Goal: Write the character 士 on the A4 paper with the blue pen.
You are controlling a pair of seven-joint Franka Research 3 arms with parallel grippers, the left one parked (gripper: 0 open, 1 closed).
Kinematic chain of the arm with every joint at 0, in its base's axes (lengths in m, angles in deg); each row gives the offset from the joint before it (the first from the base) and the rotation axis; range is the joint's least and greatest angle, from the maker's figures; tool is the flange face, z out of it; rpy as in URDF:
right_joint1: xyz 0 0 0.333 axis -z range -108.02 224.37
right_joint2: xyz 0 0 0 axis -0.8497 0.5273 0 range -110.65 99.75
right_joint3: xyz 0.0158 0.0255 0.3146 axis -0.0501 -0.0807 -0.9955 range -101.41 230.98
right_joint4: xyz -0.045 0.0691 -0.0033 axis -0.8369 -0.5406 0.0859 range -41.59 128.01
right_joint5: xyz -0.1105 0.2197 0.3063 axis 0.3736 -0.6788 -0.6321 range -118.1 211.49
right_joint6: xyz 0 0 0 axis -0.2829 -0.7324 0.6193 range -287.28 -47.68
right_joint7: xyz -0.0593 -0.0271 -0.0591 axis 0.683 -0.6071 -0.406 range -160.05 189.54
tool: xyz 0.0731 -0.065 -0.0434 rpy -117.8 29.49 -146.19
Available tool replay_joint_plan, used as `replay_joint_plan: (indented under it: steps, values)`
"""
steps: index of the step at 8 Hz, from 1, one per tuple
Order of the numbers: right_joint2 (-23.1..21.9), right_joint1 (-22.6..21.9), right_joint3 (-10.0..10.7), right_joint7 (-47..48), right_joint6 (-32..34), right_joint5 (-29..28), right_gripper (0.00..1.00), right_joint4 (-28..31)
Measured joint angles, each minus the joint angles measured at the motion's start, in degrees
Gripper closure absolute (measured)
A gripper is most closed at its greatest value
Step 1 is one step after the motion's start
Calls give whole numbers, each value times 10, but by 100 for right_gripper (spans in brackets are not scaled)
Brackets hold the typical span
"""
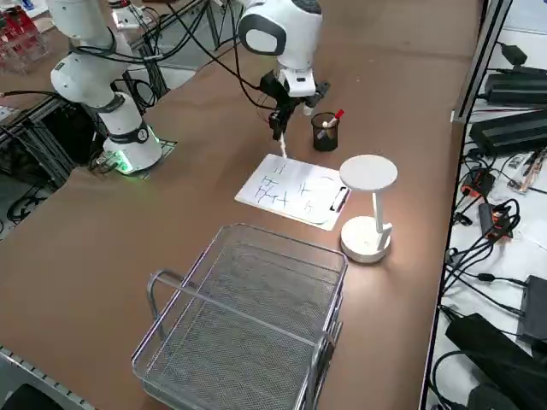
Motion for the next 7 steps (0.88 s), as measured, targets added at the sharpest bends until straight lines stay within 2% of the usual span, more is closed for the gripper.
replay_joint_plan:
  steps: [2, 7]
  values:
    - [0, 2, 0, -40, 1, 51, 79, 0]
    - [-29, 4, 0, -286, 7, 121, 79, -1]
